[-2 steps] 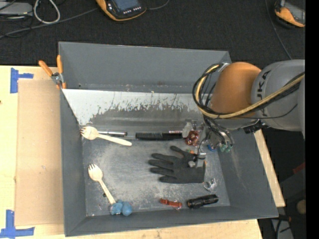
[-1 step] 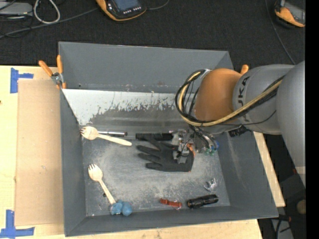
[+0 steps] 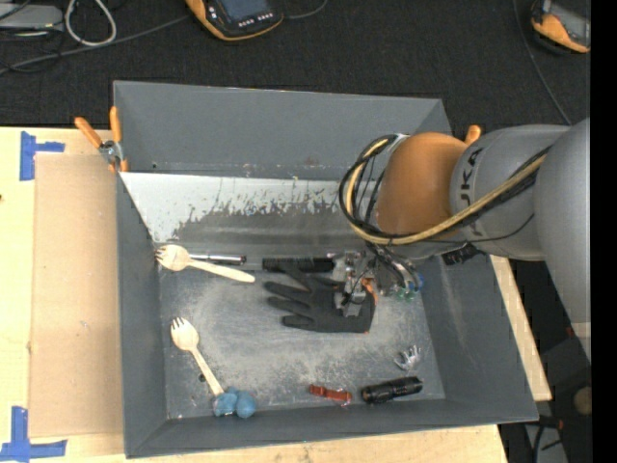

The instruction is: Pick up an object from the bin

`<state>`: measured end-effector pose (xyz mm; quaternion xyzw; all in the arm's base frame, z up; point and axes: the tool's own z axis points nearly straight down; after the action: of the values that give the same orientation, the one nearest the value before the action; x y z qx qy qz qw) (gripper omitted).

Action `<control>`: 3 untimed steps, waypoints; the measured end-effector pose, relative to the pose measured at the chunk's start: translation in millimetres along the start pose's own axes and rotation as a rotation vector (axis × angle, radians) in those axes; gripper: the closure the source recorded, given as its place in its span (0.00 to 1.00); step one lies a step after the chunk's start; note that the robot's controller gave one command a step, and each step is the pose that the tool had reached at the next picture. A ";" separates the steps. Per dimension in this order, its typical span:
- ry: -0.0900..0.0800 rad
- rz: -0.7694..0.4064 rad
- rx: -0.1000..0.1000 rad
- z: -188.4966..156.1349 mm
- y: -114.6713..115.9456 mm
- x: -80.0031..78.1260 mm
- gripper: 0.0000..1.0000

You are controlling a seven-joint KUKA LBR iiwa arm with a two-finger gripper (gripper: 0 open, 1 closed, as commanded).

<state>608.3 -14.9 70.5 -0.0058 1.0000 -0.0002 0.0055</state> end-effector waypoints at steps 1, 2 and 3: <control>0.006 0.022 -0.001 -58.4 0.8 6.1 1.00; 0.008 -0.032 -0.001 -187.5 5.1 6.9 0.00; 0.006 -0.035 -0.001 -190.5 5.4 6.9 0.00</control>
Offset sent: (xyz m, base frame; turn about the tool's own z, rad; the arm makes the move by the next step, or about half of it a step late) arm -0.0099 0.0048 0.1905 -0.0360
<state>599.2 -9.6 260.9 -0.0236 0.9997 0.0001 0.0023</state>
